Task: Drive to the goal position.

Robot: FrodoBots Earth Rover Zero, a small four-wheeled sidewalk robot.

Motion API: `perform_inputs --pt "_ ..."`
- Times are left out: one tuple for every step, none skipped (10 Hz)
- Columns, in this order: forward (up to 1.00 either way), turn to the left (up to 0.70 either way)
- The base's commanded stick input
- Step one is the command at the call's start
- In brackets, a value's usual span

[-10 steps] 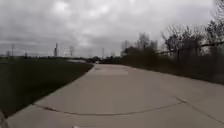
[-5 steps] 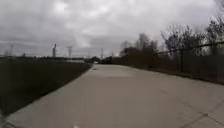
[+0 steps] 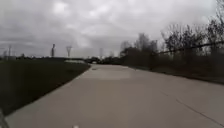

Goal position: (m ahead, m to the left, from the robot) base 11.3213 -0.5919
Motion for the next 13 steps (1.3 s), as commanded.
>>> perform_inputs --pt "1.00 0.00" --pt "1.00 0.00" --pt "1.00 0.01" --pt "1.00 0.04" --pt "1.00 0.04" --pt "1.00 0.06" --pt "1.00 0.03" --pt "1.00 0.00" --pt "1.00 0.00" --pt "1.00 0.00" --pt "1.00 0.00" --pt "1.00 0.00" --pt "1.00 0.00"
